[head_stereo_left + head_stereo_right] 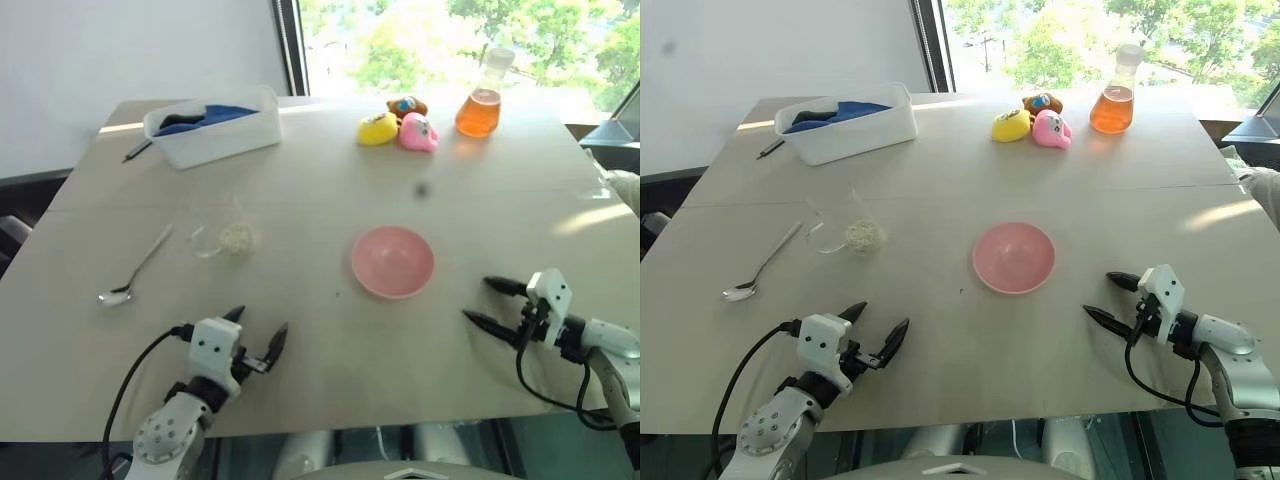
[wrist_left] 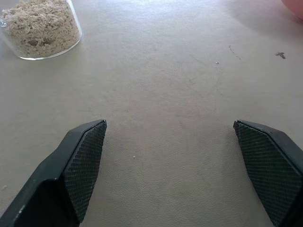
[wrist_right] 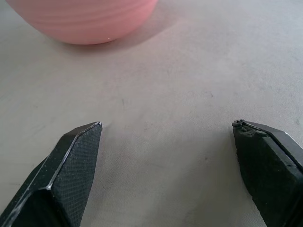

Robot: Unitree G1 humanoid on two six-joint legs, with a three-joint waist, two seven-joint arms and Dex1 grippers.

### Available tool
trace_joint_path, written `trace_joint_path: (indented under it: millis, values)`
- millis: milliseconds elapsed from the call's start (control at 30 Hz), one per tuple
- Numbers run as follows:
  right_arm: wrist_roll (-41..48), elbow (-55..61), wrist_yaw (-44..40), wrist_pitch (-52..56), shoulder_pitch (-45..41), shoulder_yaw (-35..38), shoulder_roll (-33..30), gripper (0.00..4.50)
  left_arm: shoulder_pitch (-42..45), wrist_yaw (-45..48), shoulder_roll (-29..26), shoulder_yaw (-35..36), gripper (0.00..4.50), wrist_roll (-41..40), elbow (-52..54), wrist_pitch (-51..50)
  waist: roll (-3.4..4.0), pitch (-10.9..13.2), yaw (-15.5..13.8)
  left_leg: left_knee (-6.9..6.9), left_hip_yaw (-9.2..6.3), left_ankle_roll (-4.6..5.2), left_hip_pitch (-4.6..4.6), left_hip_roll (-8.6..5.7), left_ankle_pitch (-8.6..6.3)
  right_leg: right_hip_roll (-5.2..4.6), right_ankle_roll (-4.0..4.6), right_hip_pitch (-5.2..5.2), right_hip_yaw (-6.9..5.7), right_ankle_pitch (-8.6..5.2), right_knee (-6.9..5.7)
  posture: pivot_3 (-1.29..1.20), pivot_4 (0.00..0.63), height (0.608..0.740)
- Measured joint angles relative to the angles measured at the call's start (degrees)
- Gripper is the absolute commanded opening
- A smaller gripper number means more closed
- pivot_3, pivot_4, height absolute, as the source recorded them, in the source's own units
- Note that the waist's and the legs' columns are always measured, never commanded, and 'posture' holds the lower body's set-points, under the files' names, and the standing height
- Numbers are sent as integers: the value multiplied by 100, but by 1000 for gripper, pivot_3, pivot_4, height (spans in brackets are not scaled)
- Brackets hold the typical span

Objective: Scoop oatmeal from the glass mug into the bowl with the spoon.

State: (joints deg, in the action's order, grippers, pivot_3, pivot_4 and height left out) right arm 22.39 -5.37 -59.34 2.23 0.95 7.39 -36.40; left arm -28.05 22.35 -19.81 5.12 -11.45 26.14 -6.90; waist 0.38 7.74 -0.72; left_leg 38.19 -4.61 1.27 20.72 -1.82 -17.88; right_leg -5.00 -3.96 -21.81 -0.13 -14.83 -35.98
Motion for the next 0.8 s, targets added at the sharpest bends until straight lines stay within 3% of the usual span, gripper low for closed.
trace_joint_path:
  millis: [800]
  values:
    - [39, 266, 237, 171, 165, 40, 50, 4439, -134, 284, 13, 193, 4500, -329, -17, 53, 1, 3, 1, 9, 3, 5, 1, 2, -3, 1, 0, 1, 2, 0, -1, 0, 150, 740]
